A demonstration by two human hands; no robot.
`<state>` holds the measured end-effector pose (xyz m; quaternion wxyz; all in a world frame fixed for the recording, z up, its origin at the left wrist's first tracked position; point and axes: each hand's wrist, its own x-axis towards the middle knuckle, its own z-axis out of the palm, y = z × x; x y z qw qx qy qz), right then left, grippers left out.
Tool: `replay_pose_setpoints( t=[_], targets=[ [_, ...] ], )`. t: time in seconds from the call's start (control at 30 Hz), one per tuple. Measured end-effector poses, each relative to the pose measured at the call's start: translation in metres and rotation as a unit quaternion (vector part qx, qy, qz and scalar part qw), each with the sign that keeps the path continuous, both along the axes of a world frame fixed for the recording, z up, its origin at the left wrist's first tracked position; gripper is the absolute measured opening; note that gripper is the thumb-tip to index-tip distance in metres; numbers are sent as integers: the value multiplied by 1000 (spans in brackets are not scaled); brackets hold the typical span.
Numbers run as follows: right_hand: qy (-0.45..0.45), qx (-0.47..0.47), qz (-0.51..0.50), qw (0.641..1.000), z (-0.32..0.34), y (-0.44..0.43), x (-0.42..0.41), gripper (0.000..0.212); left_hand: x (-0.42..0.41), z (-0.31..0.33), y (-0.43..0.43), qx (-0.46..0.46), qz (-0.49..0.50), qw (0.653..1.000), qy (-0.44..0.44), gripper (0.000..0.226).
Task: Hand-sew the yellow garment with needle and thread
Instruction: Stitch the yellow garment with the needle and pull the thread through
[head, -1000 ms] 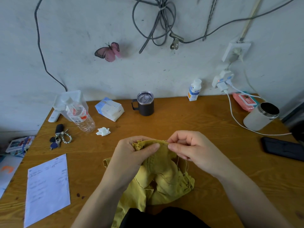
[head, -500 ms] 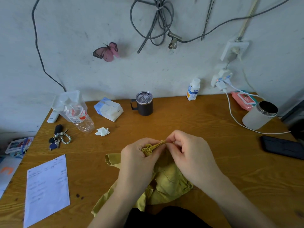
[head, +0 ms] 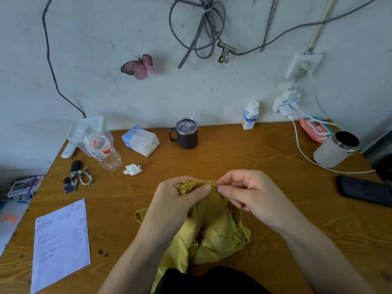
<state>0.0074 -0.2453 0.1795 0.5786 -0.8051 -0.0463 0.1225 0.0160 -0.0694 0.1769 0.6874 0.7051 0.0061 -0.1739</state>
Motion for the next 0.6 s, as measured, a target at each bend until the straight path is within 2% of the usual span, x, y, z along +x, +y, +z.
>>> replay_pose_setpoints(
  t=[0.1, 0.27, 0.5, 0.6],
  targets=[
    [40, 47, 9, 998, 0, -3, 1, 11, 3, -1, 1, -41, -12, 998, 38, 10],
    [76, 97, 32, 992, 0, -6, 3, 11, 6, 0, 3, -86, -31, 992, 86, 26],
    [136, 183, 49, 972, -4, -9, 5, 17, 9, 1, 6, -166, -75, 966, 183, 18],
    [139, 211, 51, 966, -7, -8, 4, 10, 9, 1, 6, -182, -82, 959, 200, 17]
  ],
)
